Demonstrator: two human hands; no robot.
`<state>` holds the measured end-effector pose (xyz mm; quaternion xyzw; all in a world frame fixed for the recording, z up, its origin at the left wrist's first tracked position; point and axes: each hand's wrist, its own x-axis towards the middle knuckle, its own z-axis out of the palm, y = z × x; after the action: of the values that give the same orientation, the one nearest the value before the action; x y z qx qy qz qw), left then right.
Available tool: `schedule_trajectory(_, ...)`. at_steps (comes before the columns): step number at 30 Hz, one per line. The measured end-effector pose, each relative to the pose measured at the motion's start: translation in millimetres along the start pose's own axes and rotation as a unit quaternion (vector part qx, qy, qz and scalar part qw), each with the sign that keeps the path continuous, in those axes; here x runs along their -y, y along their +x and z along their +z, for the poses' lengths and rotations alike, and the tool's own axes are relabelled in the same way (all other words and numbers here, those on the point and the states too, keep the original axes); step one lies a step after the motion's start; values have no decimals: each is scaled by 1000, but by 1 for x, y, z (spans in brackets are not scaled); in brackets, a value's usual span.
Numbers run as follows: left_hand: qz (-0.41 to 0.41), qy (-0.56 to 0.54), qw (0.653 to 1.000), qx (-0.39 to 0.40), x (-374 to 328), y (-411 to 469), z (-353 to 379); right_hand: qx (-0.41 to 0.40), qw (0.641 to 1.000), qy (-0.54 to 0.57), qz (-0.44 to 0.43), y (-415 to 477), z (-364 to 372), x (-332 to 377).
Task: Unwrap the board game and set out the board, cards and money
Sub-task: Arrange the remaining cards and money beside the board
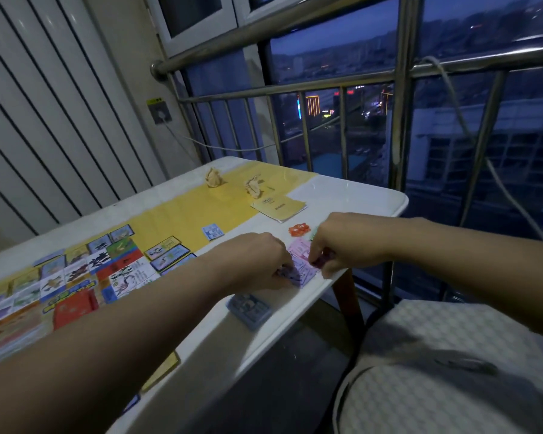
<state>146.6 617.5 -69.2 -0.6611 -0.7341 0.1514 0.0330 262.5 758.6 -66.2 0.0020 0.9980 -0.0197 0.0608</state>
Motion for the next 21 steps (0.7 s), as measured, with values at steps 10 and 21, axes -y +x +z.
schedule_trajectory(10,66,61,996,-6,1,6,-5,14,1000,-10,-1,11,-10,3)
schedule_trajectory(21,-5,111,993,-40,-11,11,8,37,998,-42,11,21,-16,8)
